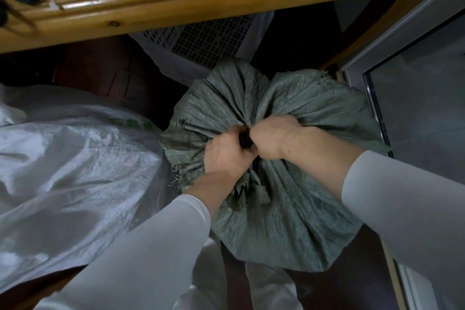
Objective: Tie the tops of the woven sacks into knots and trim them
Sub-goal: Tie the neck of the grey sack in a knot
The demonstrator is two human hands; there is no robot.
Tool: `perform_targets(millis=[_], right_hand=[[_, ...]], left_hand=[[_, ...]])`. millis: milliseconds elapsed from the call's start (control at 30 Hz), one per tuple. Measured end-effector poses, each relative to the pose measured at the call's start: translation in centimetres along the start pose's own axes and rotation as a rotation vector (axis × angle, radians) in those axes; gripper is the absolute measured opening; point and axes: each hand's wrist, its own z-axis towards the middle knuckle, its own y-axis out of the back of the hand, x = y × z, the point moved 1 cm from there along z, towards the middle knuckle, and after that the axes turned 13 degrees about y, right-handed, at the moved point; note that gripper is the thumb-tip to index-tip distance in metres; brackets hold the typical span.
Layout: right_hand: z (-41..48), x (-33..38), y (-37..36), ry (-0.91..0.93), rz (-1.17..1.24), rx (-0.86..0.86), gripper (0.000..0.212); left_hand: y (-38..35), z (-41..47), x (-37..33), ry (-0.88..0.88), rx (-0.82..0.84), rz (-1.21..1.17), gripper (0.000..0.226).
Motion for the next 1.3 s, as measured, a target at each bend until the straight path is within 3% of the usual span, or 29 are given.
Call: perform_targets(millis=[67, 167, 267, 367, 467, 533, 633, 733, 867, 1067, 1167, 1300], right_hand=[[-0.5, -0.6, 0.1, 0.035, -0.031, -0.021, 0.007], [-1.0, -1.5, -0.1, 0.071, -0.002, -0.048, 0.024], [-1.2, -1.5, -0.9, 0.121, 0.067, -0.093, 0.018], [-1.3, -2.1, -1.8, 0.085, 0.214, -0.142, 0.028], [-1.5, -2.9, -1.9, 0.035, 0.346, -0.190, 0.026], [-1.6, -3.1, -1.6, 0.025, 0.353, -0.213, 0.026], [-1.7, -2.8, -1.5, 0.022, 0.299, -0.213, 0.027], [-1.8, -2.4, -1.4, 0.026, 0.197, -0.199, 0.024], [-1.7, -1.8, -0.9, 0.048, 0.095, -0.195, 0.016], [-1.2, -2.2, -1.1, 0.051, 0.134, -0.140, 0.027], [-1.1, -2.3, -1.3, 0.048, 0.149, -0.179, 0.020], [-0.9, -2.3, -1.9, 0.048, 0.166, -0.254, 0.030]], left_hand=[[0.0, 0.1, 0.1, 0.022, 0.028, -0.032, 0.051], [0.0, 0.4, 0.2, 0.106, 0.109, -0.179, 0.059], [0.0, 1.2, 0.5, 0.175, 0.090, -0.270, 0.039], [0.1, 1.7, 0.7, 0.131, 0.115, -0.352, 0.029], [0.1, 0.9, 0.5, -0.038, 0.108, -0.447, 0.038], [-0.1, 0.5, 0.5, -0.198, 0.001, -0.370, 0.033], [-0.2, 0.5, 0.3, -0.259, -0.045, -0.273, 0.017], [-0.1, 0.5, 0.0, -0.227, 0.037, -0.252, 0.014], [-0.2, 0.4, 0.0, -0.216, 0.023, -0.245, 0.014], [-0.5, 0.0, 0.0, -0.103, 0.037, -0.213, 0.014], [-0.5, 0.0, 0.2, -0.065, 0.032, -0.195, 0.014], [-0.5, -0.1, 0.0, 0.004, 0.012, -0.204, 0.009]])
